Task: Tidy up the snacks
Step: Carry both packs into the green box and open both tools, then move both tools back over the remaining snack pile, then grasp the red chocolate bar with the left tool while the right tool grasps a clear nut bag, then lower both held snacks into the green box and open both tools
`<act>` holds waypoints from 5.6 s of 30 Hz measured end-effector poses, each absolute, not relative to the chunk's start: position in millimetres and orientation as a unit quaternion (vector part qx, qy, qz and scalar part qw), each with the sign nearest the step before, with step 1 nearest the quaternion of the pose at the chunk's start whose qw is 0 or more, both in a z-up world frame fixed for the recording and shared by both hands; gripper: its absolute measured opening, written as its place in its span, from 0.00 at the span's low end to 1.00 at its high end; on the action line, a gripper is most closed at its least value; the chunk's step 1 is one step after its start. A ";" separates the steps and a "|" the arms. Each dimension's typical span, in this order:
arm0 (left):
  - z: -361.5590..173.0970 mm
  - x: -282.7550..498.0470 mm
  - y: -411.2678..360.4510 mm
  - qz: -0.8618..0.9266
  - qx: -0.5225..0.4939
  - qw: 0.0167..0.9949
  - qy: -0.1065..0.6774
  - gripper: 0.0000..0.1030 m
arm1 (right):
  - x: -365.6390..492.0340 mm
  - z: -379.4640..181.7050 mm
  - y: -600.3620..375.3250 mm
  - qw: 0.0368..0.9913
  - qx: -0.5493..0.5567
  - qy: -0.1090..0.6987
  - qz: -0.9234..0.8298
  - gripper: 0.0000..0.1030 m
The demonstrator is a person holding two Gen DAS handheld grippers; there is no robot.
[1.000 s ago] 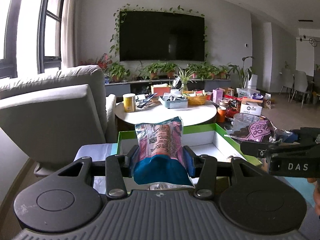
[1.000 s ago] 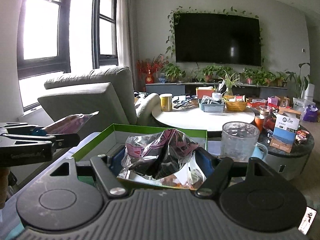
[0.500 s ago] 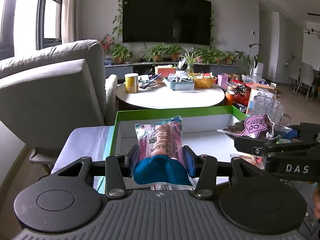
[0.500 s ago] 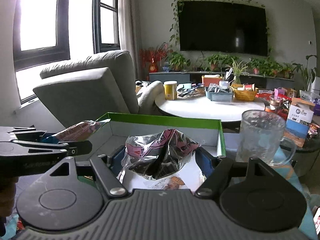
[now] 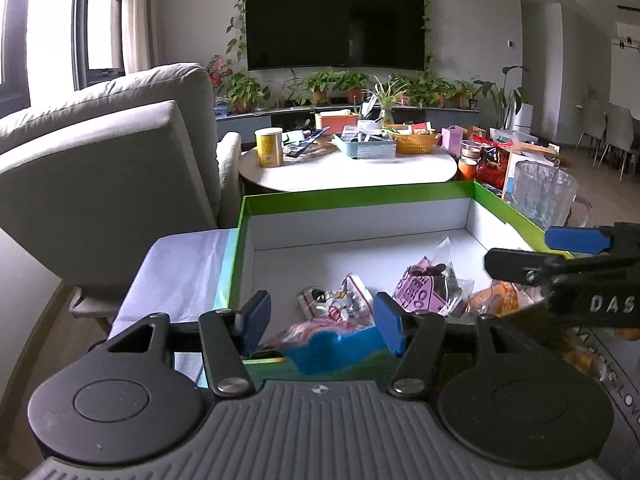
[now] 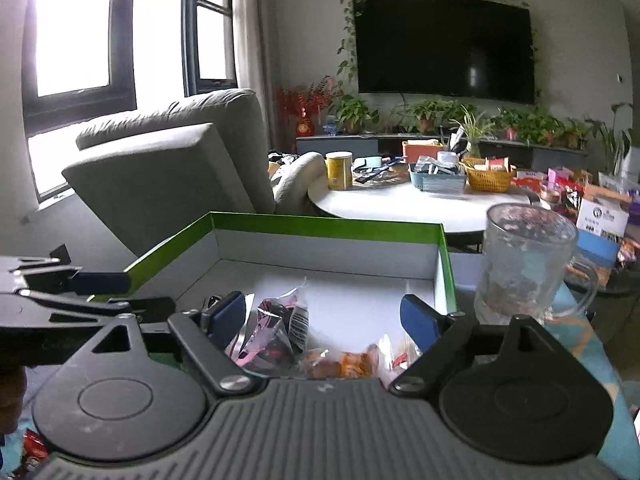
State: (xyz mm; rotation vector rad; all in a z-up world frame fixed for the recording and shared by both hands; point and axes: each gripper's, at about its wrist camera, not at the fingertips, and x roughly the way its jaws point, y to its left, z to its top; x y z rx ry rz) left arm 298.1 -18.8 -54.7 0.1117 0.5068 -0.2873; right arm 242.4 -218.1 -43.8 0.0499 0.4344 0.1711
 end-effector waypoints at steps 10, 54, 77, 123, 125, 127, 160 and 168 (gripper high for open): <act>-40.8 263.9 0.4 -0.120 0.038 0.960 0.250 0.53 | 221.1 -35.2 -224.2 0.972 0.039 0.217 0.077 0.60; -62.7 152.5 53.1 -0.087 -0.003 0.945 0.316 0.54 | 136.2 -20.2 -232.3 0.982 -0.008 0.185 0.037 0.60; -85.7 160.0 7.9 -0.125 0.052 0.931 0.340 0.52 | 144.4 -55.9 -241.8 0.965 0.044 0.258 -0.012 0.60; -55.8 153.9 22.8 -0.147 0.028 0.944 0.293 0.26 | 165.1 -64.5 -234.6 0.953 0.017 0.302 -0.004 0.59; -54.2 152.9 22.0 -0.148 0.027 0.945 0.291 0.26 | 161.7 -57.7 -237.1 0.957 0.019 0.289 -0.005 0.59; -52.1 152.2 21.3 -0.149 0.027 0.946 0.288 0.26 | 159.2 -50.9 -238.9 0.961 0.023 0.277 -0.003 0.59; -21.6 259.1 -15.9 -0.145 0.020 0.961 0.233 0.26 | 220.4 -21.8 -217.8 0.979 0.021 0.201 0.028 0.59; -28.1 305.3 -27.4 -0.137 0.023 0.963 0.231 0.26 | 245.0 -35.2 -213.3 0.977 0.006 0.213 0.025 0.59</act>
